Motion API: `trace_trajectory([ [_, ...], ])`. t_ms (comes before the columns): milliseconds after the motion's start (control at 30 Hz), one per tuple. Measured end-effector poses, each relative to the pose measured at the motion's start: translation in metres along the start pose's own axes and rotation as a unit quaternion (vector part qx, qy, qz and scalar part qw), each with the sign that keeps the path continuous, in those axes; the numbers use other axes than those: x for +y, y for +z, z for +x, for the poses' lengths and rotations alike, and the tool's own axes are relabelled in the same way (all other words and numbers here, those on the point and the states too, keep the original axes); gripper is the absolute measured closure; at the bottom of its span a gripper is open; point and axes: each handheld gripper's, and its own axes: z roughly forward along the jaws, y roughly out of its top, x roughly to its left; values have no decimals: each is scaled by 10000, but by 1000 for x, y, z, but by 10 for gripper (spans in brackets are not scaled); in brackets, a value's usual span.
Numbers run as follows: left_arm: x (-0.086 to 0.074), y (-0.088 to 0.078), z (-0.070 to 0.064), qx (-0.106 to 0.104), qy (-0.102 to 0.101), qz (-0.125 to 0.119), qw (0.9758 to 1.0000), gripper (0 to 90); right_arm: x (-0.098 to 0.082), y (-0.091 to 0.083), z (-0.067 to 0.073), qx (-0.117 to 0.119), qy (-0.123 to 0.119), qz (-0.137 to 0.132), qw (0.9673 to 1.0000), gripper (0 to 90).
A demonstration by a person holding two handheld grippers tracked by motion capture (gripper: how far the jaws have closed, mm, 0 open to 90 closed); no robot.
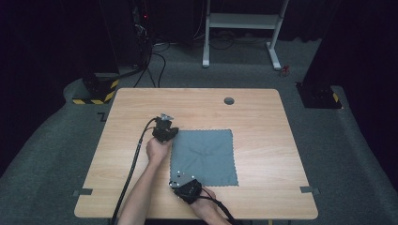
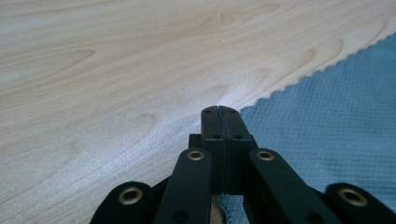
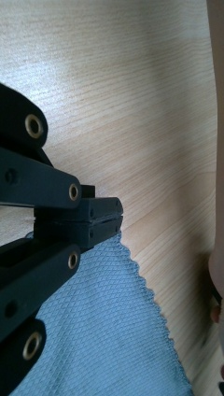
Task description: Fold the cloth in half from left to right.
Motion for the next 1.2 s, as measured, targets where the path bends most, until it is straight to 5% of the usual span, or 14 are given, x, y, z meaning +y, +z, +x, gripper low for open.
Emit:
trace_trajectory([
  [100,5,-9,0,-53,11,-159,9999,897,-1,-5,-2,50,83,-89,9999,900],
  [900,12,-35,21,-94,95,-158,9998,899,24,-12,3,373,93,-465,9982,900],
  [1200,21,-26,-9,-94,417,-268,9987,899,13,-22,-4,274,190,-466,9984,900],
])
